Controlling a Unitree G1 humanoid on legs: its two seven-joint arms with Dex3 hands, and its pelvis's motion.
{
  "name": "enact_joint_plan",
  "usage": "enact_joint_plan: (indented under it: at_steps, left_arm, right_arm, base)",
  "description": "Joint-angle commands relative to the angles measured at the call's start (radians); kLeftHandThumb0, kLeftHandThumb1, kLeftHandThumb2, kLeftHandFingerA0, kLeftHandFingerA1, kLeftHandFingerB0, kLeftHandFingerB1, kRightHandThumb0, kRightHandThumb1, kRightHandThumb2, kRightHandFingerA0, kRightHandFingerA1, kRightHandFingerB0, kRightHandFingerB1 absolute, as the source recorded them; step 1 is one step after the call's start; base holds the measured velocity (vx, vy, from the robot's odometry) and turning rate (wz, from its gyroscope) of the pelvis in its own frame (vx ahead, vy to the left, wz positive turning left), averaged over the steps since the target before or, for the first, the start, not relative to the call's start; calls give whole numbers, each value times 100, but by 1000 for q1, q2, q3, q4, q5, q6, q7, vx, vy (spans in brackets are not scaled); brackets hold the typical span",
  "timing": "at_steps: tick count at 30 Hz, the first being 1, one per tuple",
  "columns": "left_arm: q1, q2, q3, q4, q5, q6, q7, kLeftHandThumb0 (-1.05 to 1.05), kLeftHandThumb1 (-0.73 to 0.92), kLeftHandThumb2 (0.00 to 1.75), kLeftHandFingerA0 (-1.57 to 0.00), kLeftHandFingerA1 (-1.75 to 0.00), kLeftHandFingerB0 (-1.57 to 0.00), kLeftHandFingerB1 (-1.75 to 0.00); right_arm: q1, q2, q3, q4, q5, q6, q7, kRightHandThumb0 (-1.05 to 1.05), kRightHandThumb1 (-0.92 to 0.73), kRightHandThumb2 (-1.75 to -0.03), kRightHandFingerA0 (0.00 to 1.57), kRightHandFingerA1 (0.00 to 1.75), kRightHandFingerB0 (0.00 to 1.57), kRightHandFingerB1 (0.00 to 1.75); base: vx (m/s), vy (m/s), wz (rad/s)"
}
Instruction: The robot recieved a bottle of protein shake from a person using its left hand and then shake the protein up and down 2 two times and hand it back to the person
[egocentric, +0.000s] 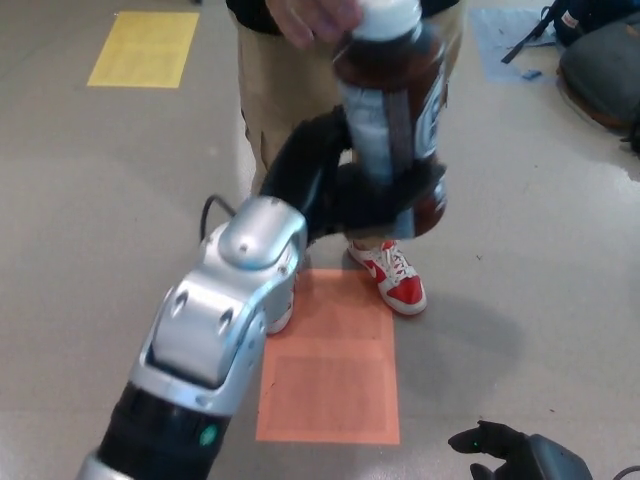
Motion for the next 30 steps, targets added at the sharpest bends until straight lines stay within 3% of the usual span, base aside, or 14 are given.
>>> enact_joint_plan:
  at_steps: [1, 3, 4, 6, 9, 15, 17, 23, 25, 28, 29, 30]
  left_arm:
    - [149, 97, -37, 55, 135, -305, 28, -21, 86, 66, -107, -57, -66, -93]
    - [163, 122, -50, 71, 156, -348, 24, -21, 85, 66, -108, -58, -68, -91]
    - [184, 164, -69, 98, 182, -418, 11, -19, 85, 66, -109, -60, -68, -96]
    - [197, 195, -84, 116, 205, -467, 11, -16, 84, 66, -110, -61, -69, -97]
    - [219, 236, -93, 127, 211, -470, -5, -19, 83, 65, -110, -68, -68, -96]
    - [290, 257, -36, 176, 141, -448, -36, -18, 81, 65, -115, -70, -69, -92]
    - [313, 265, -25, 225, 133, -489, -39, -16, 82, 65, -115, -70, -69, -94]
    - [328, 263, -22, 318, 145, -518, -35, -18, 82, 65, -113, -69, -68, -94]
    - [322, 268, -19, 281, 140, -503, -51, -19, 83, 65, -113, -68, -69, -92]
    - [273, 241, 51, 154, 82, -443, -50, -20, 86, 66, -113, -71, -68, -90]
    - [193, 231, 121, 45, 21, -381, -42, -26, 85, 65, -104, -87, -67, -91]
    - [108, 224, 188, -67, -35, -310, -33, -26, 85, 65, -104, -87, -67, -91]
  right_arm:
    - [8, -16, -11, 9, 4, -26, -7, -20, -74, -62, 90, 81, 80, 44]
    - [3, -13, -11, 9, 3, -13, -8, -20, -75, -63, 91, 79, 80, 44]
    - [-2, -11, -8, 12, -3, -4, -23, -20, -75, -63, 94, 69, 81, 45]
    - [-4, -8, -14, 13, 4, -6, -16, -20, -75, -64, 93, 71, 81, 45]
    - [-5, -6, -19, 14, 9, -7, -18, -21, -76, -64, 94, 67, 81, 45]
    - [4, -9, -33, 15, 23, -25, 7, -18, -77, -65, 87, 82, 80, 46]
    - [6, -11, -28, 16, 15, -19, 6, -20, -78, -64, 92, 73, 80, 45]
    - [7, -12, -30, 22, 11, -19, 4, -22, -79, -65, 91, 70, 80, 45]
    - [19, -17, -26, 17, 6, -22, -5, -21, -78, -64, 90, 74, 80, 45]
    - [18, -18, -33, 12, 12, -24, 3, -20, -77, -64, 90, 62, 81, 46]
    - [10, -17, -30, 12, 7, -17, 2, -21, -78, -64, 94, 63, 81, 45]
    - [3, -16, -24, 13, -2, -8, -1, -21, -78, -64, 94, 63, 81, 45]
  base:
    - [0, 0, 0]
    - [0, 0, 0]
    - [0, 0, 0]
    - [0, 0, 0]
    - [0, 0, 0]
    - [0, 0, 0]
    - [0, 0, 0]
    - [0, 0, 0]
    - [0, 0, 0]
    - [0, 0, 0]
    - [0, 0, 0]
    - [0, 0, 0]
